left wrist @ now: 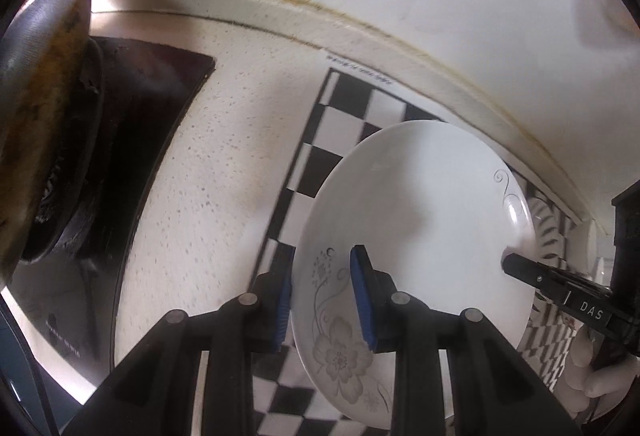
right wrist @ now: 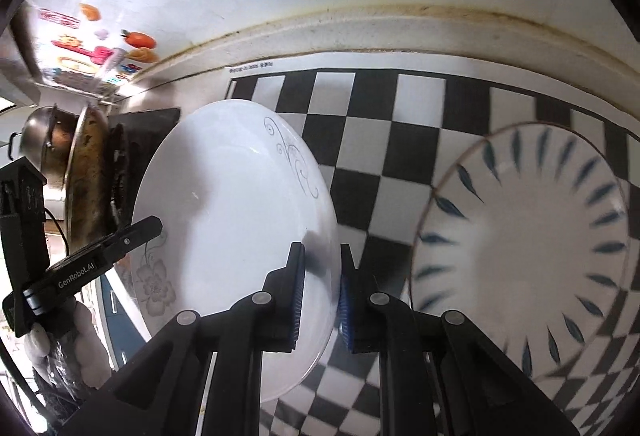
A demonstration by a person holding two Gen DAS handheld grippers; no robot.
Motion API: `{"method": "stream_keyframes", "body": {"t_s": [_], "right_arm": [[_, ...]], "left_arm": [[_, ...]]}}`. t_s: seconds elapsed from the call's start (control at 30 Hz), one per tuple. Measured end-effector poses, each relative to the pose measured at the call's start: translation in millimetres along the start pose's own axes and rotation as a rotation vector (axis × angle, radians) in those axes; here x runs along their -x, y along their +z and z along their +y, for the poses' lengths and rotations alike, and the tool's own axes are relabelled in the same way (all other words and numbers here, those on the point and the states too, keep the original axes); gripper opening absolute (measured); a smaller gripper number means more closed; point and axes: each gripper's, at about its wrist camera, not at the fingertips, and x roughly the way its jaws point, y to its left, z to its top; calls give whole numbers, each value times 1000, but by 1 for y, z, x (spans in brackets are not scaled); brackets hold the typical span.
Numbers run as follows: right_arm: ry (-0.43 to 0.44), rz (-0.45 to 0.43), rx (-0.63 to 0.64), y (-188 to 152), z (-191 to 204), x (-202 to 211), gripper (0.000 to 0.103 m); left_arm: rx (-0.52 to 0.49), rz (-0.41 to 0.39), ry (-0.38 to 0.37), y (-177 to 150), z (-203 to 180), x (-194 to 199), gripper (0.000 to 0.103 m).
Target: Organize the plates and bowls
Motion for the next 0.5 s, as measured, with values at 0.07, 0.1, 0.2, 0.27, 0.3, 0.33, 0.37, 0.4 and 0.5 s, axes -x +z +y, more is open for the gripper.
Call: {"method": "stream_keyframes", "body": {"t_s": [0.07, 0.1, 0.2, 0.27, 0.3, 0.33, 0.37, 0.4, 0.5], "right_arm": [[6, -23, -2, -11, -2, 18, 17], [8, -37, -2, -17, -2, 26, 17], [14, -72, -9, -36, -10, 55, 17], [16, -99, -19, -51, -19, 75, 17], [17, -108, -27, -58, -23, 83, 17], [18, -118, -35, -66, -28, 92, 17], [16, -129, -45, -76, -36, 101, 17], [15, -139, -55, -83, -40, 107, 17], [8, -167, -93, -116, -64, 132, 17]], "left_arm": [[-8, -14, -16, -5, -6, 13, 25], [-17, -19, -25, -8, -12, 20, 25], [-54, -33, -41, -21, -32, 37, 25], [-91, -42, -42, -32, -47, 45, 25], [-109, -45, -43, -37, -54, 49, 25], [-127, -47, -46, -43, -62, 53, 25], [-141, -46, -52, -48, -70, 56, 25], [-154, -43, -63, -54, -77, 59, 25], [-204, -31, -80, -71, -105, 61, 25]]}}
